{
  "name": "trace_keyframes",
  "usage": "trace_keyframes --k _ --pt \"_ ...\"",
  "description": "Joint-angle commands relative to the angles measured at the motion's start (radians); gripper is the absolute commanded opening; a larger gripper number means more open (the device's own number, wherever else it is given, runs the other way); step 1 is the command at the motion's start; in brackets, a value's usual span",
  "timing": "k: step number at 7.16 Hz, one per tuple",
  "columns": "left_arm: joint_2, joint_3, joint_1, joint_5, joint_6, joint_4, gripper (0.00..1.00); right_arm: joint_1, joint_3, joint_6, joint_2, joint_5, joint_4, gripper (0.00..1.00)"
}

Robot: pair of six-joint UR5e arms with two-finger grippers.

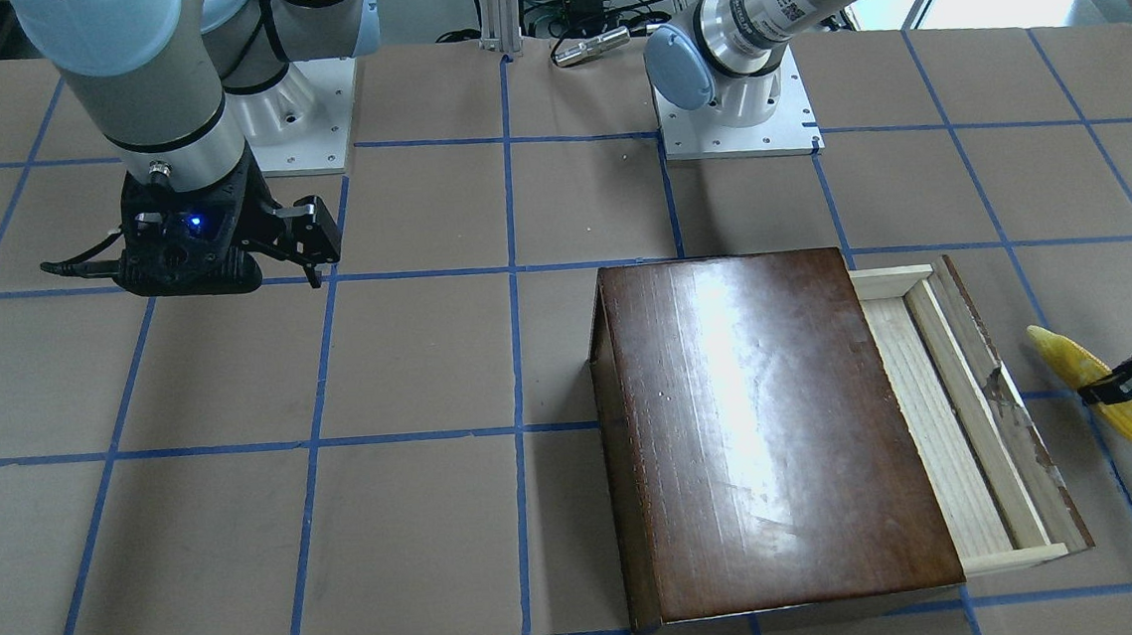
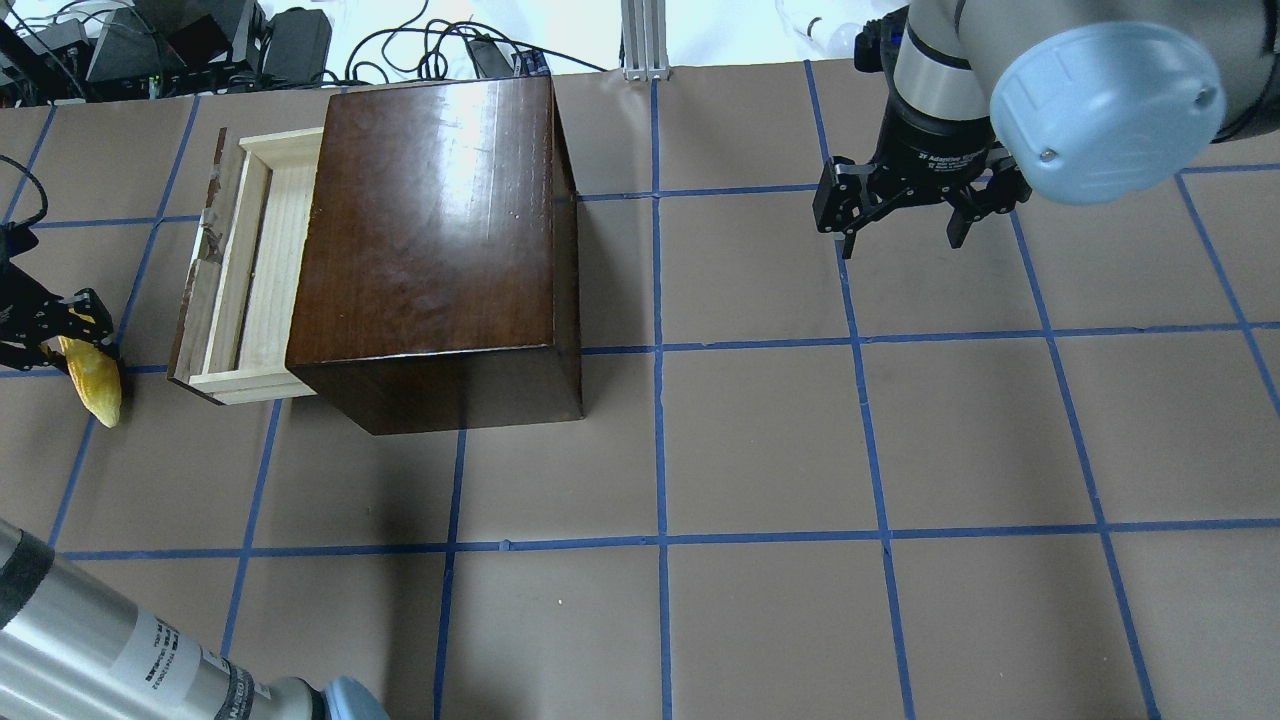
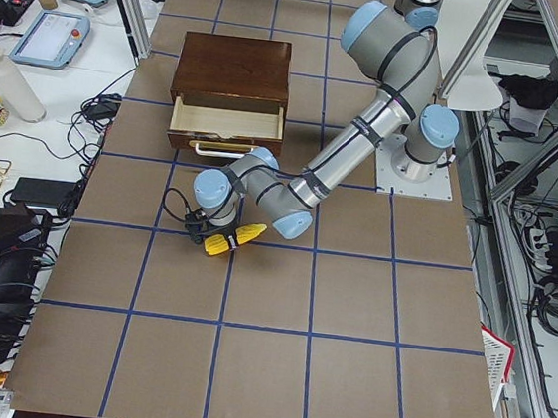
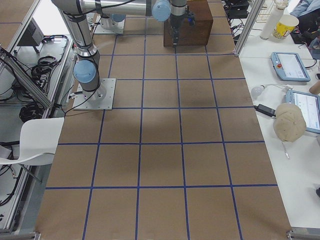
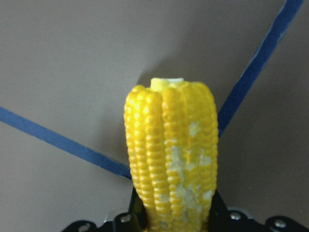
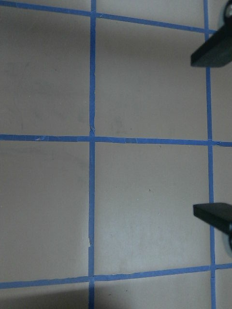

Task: Open drawer and put corn inside
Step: 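Lift the corn with the left gripper and carry it over the open drawer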

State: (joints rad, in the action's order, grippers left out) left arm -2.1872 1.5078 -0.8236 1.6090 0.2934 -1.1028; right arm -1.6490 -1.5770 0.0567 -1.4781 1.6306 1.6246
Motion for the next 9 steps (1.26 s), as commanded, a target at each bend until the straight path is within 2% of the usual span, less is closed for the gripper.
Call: trace_keyframes --k 1,5,6,8,9 --pt "0.027 -0.058 -0.015 -0.006 0.085 -0.06 0.0 0.0 0.0 0.0 -0.001 0.0 0.0 1.0" --pt "0.118 -0.239 -0.141 -0.014 0.128 -0.256 0.0 0.0 0.0 0.0 -0.001 -0.002 0.001 1.0" --pt "0.151 -0.263 -0.2 -0.014 0.13 -0.306 0.0 0.0 0.0 0.0 0.001 -0.003 0.0 1.0" --pt "0.204 -0.27 -0.316 -0.018 0.154 -0.312 0.0 0.0 0.0 0.0 0.001 -0.005 0.001 1.0" --pt "0.217 -0.264 -0.365 -0.059 0.155 -0.327 0.0 0.0 0.0 0.0 0.001 -0.005 0.001 1.0"
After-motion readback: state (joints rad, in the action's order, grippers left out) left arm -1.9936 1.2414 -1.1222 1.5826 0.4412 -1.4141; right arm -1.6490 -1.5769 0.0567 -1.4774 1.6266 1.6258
